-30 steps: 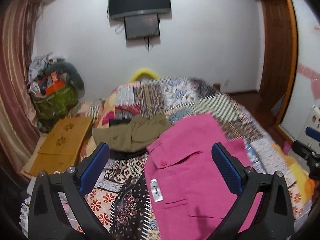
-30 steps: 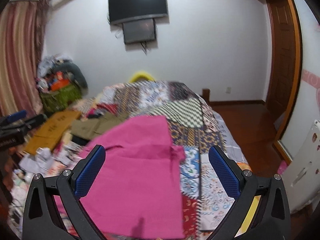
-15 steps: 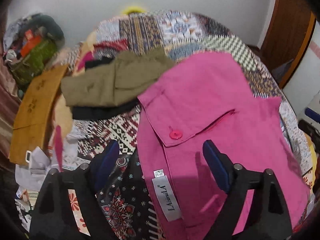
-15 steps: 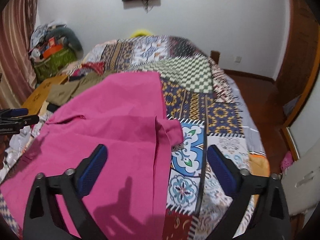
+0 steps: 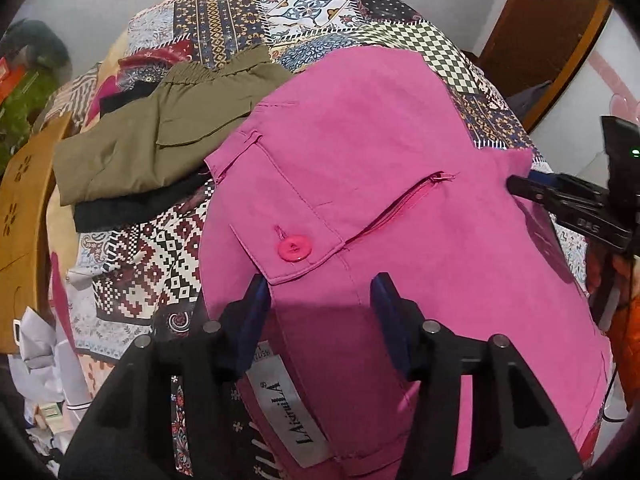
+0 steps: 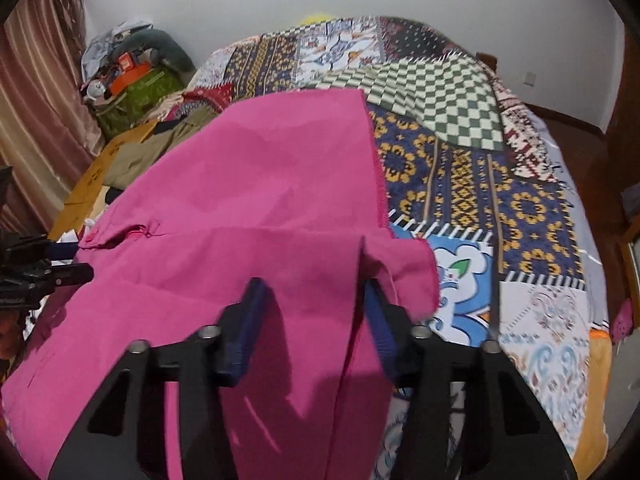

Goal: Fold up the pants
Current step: 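Lower both grippers to the pink pants and pinch a leg edge with the right gripper, then close the left gripper on the pants edge while the right gripper keeps holding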

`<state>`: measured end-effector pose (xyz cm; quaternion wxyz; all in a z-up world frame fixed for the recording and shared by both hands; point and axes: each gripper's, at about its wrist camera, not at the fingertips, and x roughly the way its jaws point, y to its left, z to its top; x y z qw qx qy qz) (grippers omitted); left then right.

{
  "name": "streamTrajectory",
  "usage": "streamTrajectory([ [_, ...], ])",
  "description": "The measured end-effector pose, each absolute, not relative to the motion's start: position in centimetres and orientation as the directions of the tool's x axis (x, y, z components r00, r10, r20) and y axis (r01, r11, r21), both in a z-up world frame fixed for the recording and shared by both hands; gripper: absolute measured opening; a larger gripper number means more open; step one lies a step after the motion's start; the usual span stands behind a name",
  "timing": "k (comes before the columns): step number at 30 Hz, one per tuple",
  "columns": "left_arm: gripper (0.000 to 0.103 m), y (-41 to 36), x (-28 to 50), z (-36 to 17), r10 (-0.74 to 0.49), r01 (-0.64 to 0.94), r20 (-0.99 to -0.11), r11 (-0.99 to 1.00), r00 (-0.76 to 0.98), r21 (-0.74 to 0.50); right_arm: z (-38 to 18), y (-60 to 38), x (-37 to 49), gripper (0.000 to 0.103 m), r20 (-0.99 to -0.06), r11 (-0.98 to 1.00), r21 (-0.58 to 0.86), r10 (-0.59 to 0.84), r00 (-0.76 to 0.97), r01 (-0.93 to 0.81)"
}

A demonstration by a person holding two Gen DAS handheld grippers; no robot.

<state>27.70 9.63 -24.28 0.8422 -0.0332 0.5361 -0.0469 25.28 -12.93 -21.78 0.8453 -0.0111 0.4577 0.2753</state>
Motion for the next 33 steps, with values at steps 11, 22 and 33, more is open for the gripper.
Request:
streamTrajectory([
  [11, 0.057, 10.0, 27.3, -24.5, -0.028, 0.036, -0.889, 0.999, 0.458, -0.013, -24.2, -12.6, 26.6, 0.006, -0.826, 0.854, 0.186, 0.404, 0.393, -0.487],
  [22, 0.058, 12.1, 27.0, -22.0, -0.004, -0.029, -0.881, 0.999, 0.474, -0.019, -20.7, -14.1, 24.9, 0.007, -0.815, 0.847, 0.156, 0.401, 0.419, -0.508],
  [33, 0.059, 14.4, 31.1, -22.6, -0.082, -0.06, -0.902, 0.991, 0.424, -0.118, -17.4, -15.5, 26.8, 0.066, -0.753, 0.888, 0.124, 0.375, 0.54, -0.443],
])
